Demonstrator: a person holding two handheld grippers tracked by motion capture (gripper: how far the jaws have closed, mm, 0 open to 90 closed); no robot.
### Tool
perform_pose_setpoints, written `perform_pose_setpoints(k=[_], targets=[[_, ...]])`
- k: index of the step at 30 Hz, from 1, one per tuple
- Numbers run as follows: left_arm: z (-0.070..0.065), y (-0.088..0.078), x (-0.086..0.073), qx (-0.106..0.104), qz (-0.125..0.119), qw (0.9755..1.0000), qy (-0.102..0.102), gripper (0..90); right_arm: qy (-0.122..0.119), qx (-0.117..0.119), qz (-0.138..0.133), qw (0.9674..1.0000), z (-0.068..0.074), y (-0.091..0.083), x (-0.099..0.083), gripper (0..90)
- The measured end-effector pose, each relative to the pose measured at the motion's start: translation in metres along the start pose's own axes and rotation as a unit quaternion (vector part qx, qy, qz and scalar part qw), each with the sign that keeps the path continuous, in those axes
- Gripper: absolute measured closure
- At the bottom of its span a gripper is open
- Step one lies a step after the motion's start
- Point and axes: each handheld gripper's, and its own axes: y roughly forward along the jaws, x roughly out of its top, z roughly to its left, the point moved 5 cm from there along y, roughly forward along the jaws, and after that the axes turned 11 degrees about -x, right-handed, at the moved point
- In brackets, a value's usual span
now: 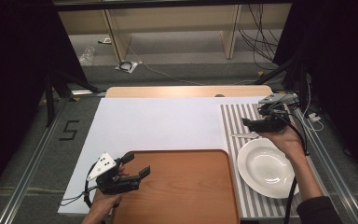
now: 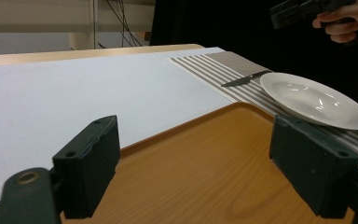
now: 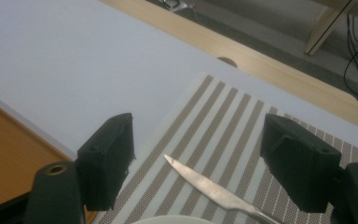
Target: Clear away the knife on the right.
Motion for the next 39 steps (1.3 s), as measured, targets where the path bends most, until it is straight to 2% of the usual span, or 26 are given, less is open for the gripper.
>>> perform_pose_setpoints(k=[1,4,6,7,9,11,12,13,16,17,18,19,20,21,23,24,25,27,28,30,34,35,38,39], targets=[[0.0,0.0,0.0,0.0,0.0,1.0,0.0,16.2,0.0,0.0,0.0,1.0,0.0,0.0,0.0,30.2],[0.0,0.0,0.0,-0.001,0.0,1.0,0.0,16.2,-0.009,0.001,0.03,0.9995,-0.004,0.017,-0.004,37.0],[0.0,0.0,0.0,-0.001,0.0,1.0,0.0,16.3,-0.01,0.0,0.035,0.9993,-0.004,0.02,-0.005,38.6],[0.0,0.0,0.0,0.0,0.0,1.0,0.0,16.2,-0.012,0.005,0.052,0.9986,-0.006,0.028,-0.008,44.8],[0.0,0.0,0.0,0.0,0.001,1.0,0.0,16.2,-0.015,0.004,0.057,0.9983,-0.007,0.03,-0.009,47.0],[0.0,0.0,0.0,0.0,0.001,1.0,0.001,16.2,-0.018,0.013,0.081,0.9965,-0.009,0.04,-0.015,54.5],[0.0,0.0,0.0,0.0,0.002,1.0,0.0,16.2,-0.018,0.013,0.081,0.9965,-0.009,0.04,-0.015,54.5],[0.0,0.0,0.0,0.0,0.001,1.0,0.0,16.2,-0.022,0.016,0.092,0.9954,-0.009,0.045,-0.018,59.7],[0.0,0.0,0.0,0.0,0.001,1.0,-0.001,16.3,-0.024,0.02,0.102,0.9943,-0.009,0.05,-0.02,64.4],[0.0,0.0,0.0,0.0,0.001,1.0,-0.001,16.3,-0.031,0.032,0.113,0.9926,-0.008,0.053,-0.022,68.9],[0.0,0.0,0.0,0.0,0.001,1.0,-0.001,16.3,-0.031,0.032,0.113,0.9926,-0.008,0.053,-0.022,68.9],[0.0,0.0,0.0,0.0,0.001,1.0,-0.001,16.3,-0.037,0.034,0.123,0.9912,-0.007,0.058,-0.024,73.9],[0.0,0.0,0.0,0.0,0.001,1.0,0.0,16.3,-0.037,0.034,0.123,0.9912,-0.007,0.058,-0.024,73.9],[0.0,0.0,0.0,0.0,0.001,1.0,-0.001,16.3,-0.042,0.041,0.136,0.989,-0.005,0.062,-0.027,77.4],[0.0,0.0,0.0,0.0,0.001,1.0,-0.002,16.3,-0.048,0.042,0.14,0.9881,-0.005,0.065,-0.028,78.8],[0.0,0.0,0.0,0.0,0.001,1.0,-0.001,16.3,-0.051,0.042,0.149,0.9866,-0.004,0.068,-0.03,80.2],[0.0,0.0,0.0,0.0,0.001,1.0,-0.001,16.3,-0.059,0.048,0.164,0.9836,-0.003,0.073,-0.034,83.1],[0.0,0.0,0.0,0.0,0.001,1.0,-0.001,16.3,-0.066,0.047,0.167,0.9827,-0.003,0.076,-0.035,84.7],[0.0,0.0,0.0,0.0,0.001,1.0,-0.001,16.3,-0.071,0.049,0.183,0.9792,-0.002,0.081,-0.039,87.4],[0.0,0.0,0.0,0.0,0.002,1.0,-0.002,16.3,-0.073,0.048,0.188,0.9782,-0.001,0.082,-0.04,88.6],[0.001,0.0,0.0,0.0,0.001,1.0,-0.002,16.3,-0.091,0.052,0.21,0.9721,-0.001,0.091,-0.047,89.9],[0.001,0.0,0.0,0.0,0.001,1.0,-0.003,16.3,-0.1,0.051,0.22,0.969,0.0,0.095,-0.049,90.0],[0.001,0.0,0.0,0.0,0.001,1.0,-0.003,16.3,-0.1,0.051,0.227,0.9675,0.002,0.097,-0.05,90.0],[0.001,0.0,0.0,0.0,0.001,1.0,-0.002,16.3,-0.113,0.053,0.239,0.9629,0.003,0.099,-0.051,90.0]])
